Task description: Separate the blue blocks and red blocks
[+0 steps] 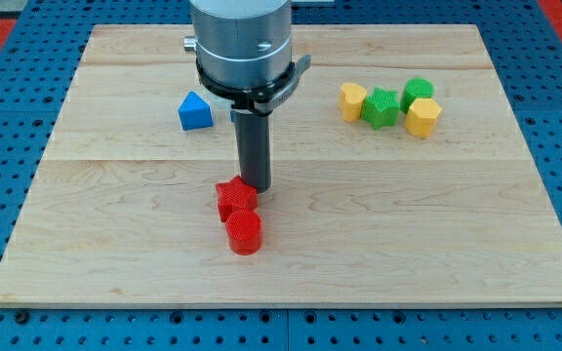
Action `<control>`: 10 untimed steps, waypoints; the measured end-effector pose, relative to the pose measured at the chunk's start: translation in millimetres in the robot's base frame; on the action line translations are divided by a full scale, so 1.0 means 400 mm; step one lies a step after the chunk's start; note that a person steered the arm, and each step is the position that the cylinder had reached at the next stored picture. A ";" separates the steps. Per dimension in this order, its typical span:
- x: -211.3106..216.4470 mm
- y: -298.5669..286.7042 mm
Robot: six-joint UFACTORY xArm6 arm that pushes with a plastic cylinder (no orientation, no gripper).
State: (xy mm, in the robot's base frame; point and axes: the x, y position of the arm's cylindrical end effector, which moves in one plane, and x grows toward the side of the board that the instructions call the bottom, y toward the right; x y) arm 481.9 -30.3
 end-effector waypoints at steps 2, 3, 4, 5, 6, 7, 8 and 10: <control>-0.244 0.059; -0.284 0.065; -0.315 -0.001; -0.345 -0.146; -0.345 -0.272; -0.356 -0.397; -0.368 -0.341; -0.245 0.008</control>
State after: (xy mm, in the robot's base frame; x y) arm 383.8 -27.2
